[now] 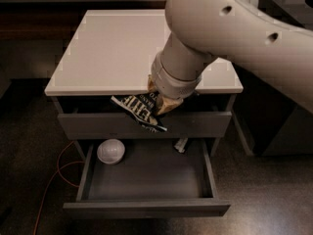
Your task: Pick blue chip bag from middle drawer and place on counter
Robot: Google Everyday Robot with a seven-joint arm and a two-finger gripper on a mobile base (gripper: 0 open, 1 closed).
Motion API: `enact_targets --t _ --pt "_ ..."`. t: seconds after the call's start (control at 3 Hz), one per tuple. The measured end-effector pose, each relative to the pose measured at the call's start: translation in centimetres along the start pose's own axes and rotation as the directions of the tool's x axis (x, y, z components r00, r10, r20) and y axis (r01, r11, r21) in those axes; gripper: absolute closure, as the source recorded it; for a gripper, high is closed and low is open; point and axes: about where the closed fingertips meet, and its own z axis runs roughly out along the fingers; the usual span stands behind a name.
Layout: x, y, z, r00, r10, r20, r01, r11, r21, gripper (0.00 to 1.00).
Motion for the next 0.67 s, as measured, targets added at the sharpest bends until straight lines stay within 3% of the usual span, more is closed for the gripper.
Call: enact_targets --t 0.67 --pt "3.1 -5.4 -2.6 0.999 -0.006 -0.048 0.008 0.999 0.043 1.0"
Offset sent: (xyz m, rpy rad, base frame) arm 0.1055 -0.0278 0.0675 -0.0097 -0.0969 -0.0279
